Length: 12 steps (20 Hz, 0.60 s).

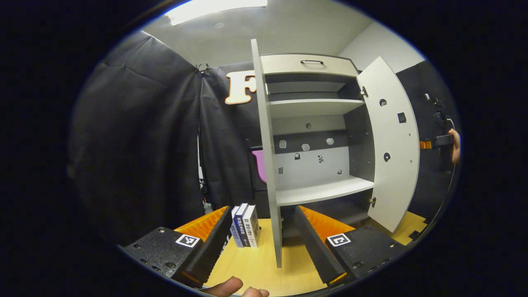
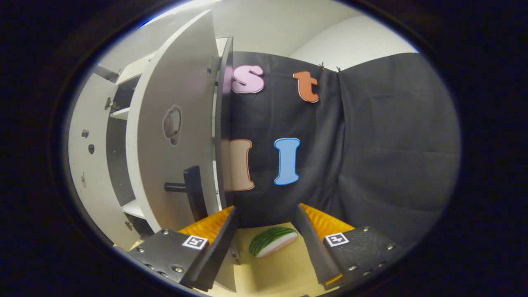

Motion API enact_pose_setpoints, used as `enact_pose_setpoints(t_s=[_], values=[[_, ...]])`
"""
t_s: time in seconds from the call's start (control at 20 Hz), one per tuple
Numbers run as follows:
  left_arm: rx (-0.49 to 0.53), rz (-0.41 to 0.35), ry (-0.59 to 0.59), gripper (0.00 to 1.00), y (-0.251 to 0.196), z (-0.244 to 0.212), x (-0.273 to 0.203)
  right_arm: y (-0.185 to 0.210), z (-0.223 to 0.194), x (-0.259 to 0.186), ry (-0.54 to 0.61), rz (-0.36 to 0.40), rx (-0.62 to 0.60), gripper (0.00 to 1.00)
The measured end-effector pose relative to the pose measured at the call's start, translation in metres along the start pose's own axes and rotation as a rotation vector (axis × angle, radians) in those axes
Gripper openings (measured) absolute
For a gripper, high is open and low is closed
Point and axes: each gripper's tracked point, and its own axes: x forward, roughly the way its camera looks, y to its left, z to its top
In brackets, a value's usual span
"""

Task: Grasp the bottle in the cabinet with the left hand and place it on the coaster, then close the right door with the right hand and the left door with the left hand.

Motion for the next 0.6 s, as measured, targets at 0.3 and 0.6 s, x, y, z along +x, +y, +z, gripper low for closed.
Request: enact_pose_setpoints(t_s=[0.3, 0.6], values=[[-0.010, 0.053, 0.038, 0.96, 0.025, -0.011, -0.006, 0.026, 0.001, 0.005, 0.009, 0.108, 0.011, 0.88], [-0.195, 0.082, 0.115, 0.97, 0.047, -0.036, -0.002, 0.052, 0.000, -0.002, -0.019, 0.193, 0.008, 0.88]])
